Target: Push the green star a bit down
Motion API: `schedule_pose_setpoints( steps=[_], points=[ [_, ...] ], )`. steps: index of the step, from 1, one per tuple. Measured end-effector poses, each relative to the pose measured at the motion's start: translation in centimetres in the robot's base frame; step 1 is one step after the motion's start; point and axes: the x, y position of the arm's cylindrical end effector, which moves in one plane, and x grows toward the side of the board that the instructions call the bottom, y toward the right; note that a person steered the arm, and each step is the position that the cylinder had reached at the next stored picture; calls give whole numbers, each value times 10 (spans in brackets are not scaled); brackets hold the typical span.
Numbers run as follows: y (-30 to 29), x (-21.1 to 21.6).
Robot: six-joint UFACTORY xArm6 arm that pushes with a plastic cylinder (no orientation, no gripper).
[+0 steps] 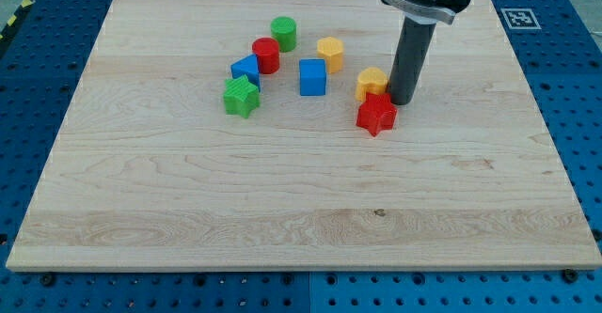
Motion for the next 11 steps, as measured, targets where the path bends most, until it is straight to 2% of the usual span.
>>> schedule_pose_setpoints(
  steps=[2,4,6,7,8,9,10,11],
  points=[
    [-1,-2],
    [18,-67],
    [15,-72],
    [-23,-112],
    [-95,-147],
    [-177,-158],
    [-211,-100],
    [-213,-60]
  ],
)
